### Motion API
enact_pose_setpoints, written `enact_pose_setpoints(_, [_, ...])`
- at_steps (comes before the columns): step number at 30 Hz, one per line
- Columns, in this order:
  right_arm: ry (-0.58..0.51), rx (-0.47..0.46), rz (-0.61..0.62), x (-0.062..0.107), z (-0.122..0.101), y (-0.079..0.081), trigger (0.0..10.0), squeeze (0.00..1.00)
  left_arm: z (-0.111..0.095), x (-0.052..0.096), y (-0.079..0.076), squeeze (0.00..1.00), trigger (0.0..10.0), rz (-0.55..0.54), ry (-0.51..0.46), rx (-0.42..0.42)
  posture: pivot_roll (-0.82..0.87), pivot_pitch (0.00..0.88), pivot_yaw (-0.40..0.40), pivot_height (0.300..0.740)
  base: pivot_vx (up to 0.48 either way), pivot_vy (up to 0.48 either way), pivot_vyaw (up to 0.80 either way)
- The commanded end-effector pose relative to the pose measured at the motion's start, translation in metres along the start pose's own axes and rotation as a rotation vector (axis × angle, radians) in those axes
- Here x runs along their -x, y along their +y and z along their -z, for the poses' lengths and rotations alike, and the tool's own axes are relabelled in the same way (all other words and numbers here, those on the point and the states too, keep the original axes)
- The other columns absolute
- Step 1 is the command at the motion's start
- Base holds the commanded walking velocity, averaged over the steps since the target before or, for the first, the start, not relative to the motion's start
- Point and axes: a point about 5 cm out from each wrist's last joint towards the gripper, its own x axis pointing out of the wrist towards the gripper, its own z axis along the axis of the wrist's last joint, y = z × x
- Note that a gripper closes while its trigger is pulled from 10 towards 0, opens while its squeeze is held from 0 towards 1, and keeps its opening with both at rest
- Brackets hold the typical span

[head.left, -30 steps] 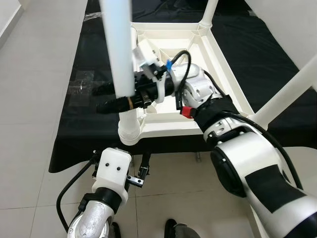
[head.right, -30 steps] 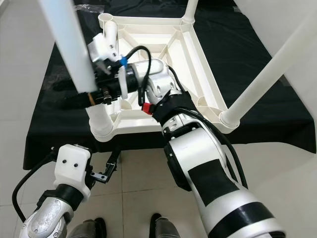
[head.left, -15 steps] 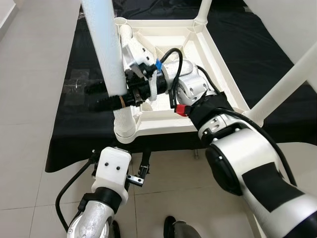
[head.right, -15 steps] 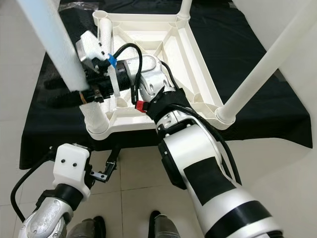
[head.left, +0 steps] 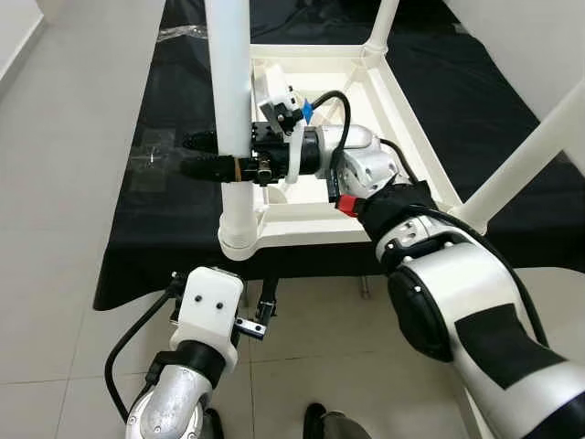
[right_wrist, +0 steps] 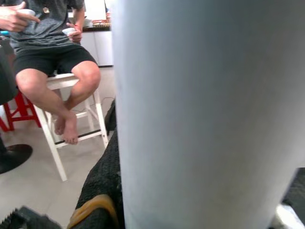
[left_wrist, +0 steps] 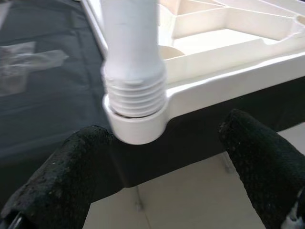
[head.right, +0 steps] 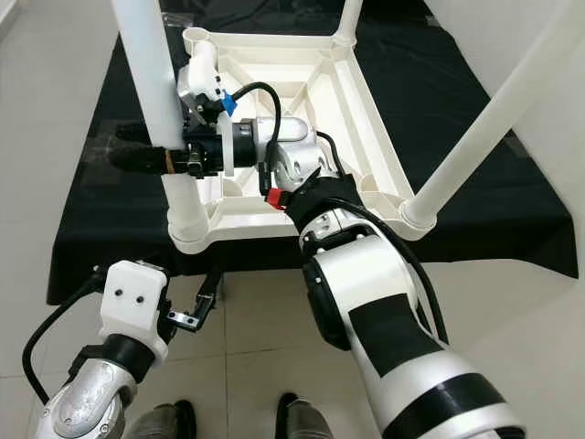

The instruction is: Building children table

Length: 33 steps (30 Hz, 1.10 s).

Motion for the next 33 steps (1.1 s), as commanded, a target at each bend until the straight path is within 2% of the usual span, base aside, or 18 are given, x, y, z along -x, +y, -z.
enact_pose_setpoints(1, [0.102,-0.038,0.116,0.017,0.030,-0.001,10.0,0.00,0.002,0.000,0.000,0.00,10.0,0.004,0.007,-0.004,0.14,0.269,-0.097,0.740,0.000,0.000,0.00])
enact_pose_setpoints(4, [0.079,-0.025,0.134,0.024,0.031,-0.001,10.0,0.00,0.002,-0.001,0.000,0.00,10.0,0.008,0.001,-0.009,0.14,0.265,-0.096,0.740,0.000,0.000,0.00])
enact_pose_setpoints(10, [0.084,-0.005,0.159,0.025,0.033,0.000,10.0,0.00,0.002,-0.003,0.002,0.00,10.0,0.005,-0.003,-0.015,0.14,0.253,-0.092,0.740,0.000,0.000,0.00])
enact_pose_setpoints(17, [0.116,-0.025,0.291,0.023,0.036,-0.005,10.0,0.00,0.003,-0.003,0.002,0.00,10.0,0.006,-0.006,-0.017,0.14,0.246,-0.091,0.740,0.000,0.000,0.00])
enact_pose_setpoints(19, [0.153,-0.057,0.376,0.025,0.042,-0.008,10.0,0.00,0.003,-0.004,0.002,0.00,10.0,0.007,-0.007,-0.018,0.14,0.242,-0.092,0.740,0.000,0.000,0.00])
enact_pose_setpoints(23, [0.169,-0.071,0.408,0.027,0.044,-0.009,10.0,0.00,0.003,-0.003,0.001,0.00,10.0,0.008,-0.007,-0.018,0.14,0.242,-0.092,0.740,0.000,0.000,0.00])
enact_pose_setpoints(25, [0.169,-0.106,0.548,0.034,0.047,-0.016,10.0,0.00,0.004,-0.004,0.002,0.00,10.0,0.008,-0.007,-0.020,0.14,0.239,-0.090,0.740,0.000,0.000,0.00])
enact_pose_setpoints(26, [0.169,-0.106,0.548,0.034,0.047,-0.016,10.0,0.00,0.004,-0.004,0.002,0.00,10.0,0.008,-0.007,-0.020,0.14,0.239,-0.090,0.740,0.000,0.000,0.00])
enact_pose_setpoints(28, [0.142,-0.151,0.705,0.044,0.048,-0.022,10.0,0.00,0.004,-0.004,0.003,0.00,10.0,0.008,-0.008,-0.024,0.14,0.238,-0.088,0.740,0.000,0.000,0.00])
enact_pose_setpoints(29, [0.142,-0.151,0.705,0.044,0.048,-0.022,10.0,0.00,0.004,-0.004,0.003,0.00,10.0,0.008,-0.008,-0.024,0.14,0.238,-0.088,0.740,0.000,0.000,0.00])
enact_pose_setpoints(33, [0.106,-0.179,0.855,0.052,0.052,-0.025,10.0,0.00,0.005,-0.005,0.005,0.00,10.0,0.009,-0.008,-0.030,0.13,0.241,-0.088,0.740,0.000,0.000,0.00])
